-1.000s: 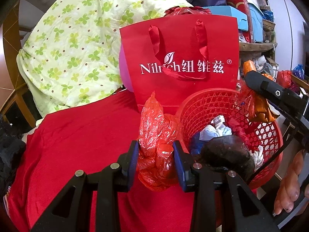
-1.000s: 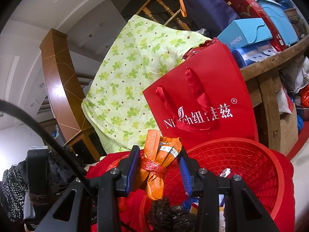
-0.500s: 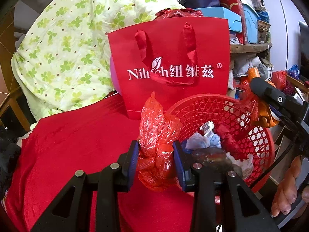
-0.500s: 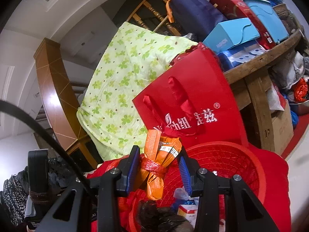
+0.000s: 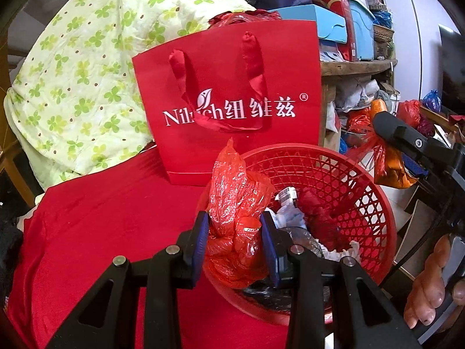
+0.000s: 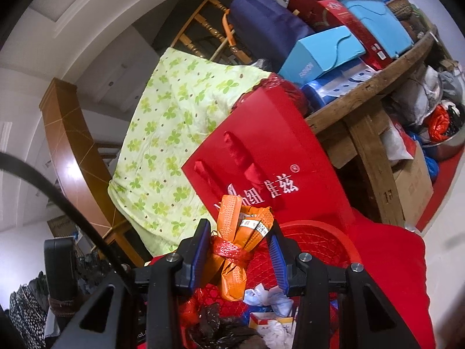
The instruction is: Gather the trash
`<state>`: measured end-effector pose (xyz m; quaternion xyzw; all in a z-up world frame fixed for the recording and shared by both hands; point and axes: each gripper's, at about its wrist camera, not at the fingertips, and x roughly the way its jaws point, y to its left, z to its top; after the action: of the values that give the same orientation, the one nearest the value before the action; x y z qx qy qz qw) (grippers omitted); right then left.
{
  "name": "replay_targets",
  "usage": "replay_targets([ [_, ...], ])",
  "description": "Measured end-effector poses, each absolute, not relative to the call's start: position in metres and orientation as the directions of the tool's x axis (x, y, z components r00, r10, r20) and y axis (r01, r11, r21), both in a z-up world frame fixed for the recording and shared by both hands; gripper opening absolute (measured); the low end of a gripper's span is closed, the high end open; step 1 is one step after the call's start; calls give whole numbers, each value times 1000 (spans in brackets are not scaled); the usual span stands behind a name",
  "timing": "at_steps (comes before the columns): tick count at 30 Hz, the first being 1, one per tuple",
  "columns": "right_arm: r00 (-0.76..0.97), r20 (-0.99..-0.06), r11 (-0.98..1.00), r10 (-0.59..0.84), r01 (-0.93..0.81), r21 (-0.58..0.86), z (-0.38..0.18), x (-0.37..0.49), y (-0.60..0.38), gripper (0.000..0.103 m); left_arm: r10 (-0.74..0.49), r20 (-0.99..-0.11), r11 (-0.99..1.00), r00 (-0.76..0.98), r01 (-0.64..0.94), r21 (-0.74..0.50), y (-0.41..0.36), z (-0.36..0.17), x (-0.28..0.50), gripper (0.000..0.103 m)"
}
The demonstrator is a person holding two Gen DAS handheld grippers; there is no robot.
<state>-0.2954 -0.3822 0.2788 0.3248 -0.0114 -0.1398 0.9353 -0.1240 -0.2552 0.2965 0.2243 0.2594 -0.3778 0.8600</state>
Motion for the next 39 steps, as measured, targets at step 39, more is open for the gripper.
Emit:
replay_targets([
  [39,949,-208,700,-238,316,640,259,-276,-400,57,-692,-627,502,358,863,-62,-259,279,-111,67],
])
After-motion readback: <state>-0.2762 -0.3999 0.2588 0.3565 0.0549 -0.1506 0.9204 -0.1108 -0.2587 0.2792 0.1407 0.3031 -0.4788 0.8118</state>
